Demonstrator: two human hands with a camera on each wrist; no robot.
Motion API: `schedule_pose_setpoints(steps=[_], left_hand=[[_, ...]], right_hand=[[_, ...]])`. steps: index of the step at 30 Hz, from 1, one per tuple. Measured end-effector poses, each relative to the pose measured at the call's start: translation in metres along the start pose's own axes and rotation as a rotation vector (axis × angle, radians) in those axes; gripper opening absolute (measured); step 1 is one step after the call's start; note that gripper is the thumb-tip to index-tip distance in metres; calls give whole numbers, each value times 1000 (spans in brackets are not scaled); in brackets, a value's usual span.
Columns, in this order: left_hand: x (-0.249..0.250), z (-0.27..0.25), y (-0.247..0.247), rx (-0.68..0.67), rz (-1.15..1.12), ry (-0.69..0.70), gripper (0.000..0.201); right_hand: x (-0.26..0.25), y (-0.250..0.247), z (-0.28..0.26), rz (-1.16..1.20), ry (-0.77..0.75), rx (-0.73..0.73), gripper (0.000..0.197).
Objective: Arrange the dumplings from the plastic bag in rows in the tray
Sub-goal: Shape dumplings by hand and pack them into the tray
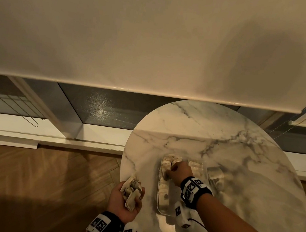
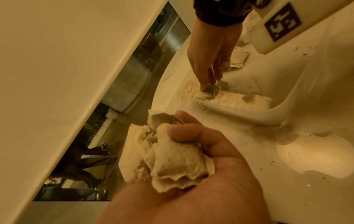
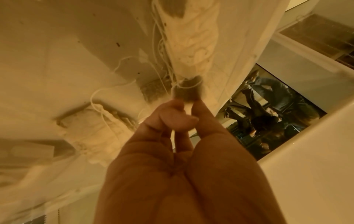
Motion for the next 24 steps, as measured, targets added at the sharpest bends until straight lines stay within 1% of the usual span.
schedule_pose_setpoints(steps=[3, 5, 8, 9, 11, 13, 15, 17, 20, 22, 24], left_hand=[[3, -5, 1, -30, -6, 5, 27], [4, -6, -2, -18, -15, -4, 27], [6, -6, -4, 4, -18, 0, 34], [6, -5, -4, 9, -11, 5, 33], [4, -3, -3, 12, 3, 12, 28], [1, -1, -1, 17, 17, 14, 31], [-3, 1, 2, 13, 34, -4, 33], [-7, 3, 8, 0, 51, -25, 32], [-13, 6, 18, -8, 87, -45, 32], [-18, 7, 26, -13, 105, -53, 32], [-22, 7, 34, -19, 125, -45, 31]], right_hand=[[2, -1, -1, 43, -9, 25, 10], [5, -4, -5, 89, -18, 25, 9], [12, -7, -17, 243, -49, -18, 14], [15, -9, -23, 313, -54, -33, 16], [20, -13, -36, 509, -25, -81, 14], [27, -14, -48, 786, 36, -167, 10], [29, -14, -60, 1044, 91, -259, 9], [32, -15, -70, 1217, 134, -305, 8], [39, -19, -77, 1297, 160, -283, 8], [40, -24, -81, 1297, 131, -263, 7], [39, -30, -85, 1309, 100, -258, 9]])
Point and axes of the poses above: each hand's wrist, its own z-axis towards the middle knuckle, its own y-axis out of the palm, x = y × z, the point moved 8 cm from there along z, towards the middle knuckle, and after that the axes turned 5 degrees about z, right-handed, at the moved point
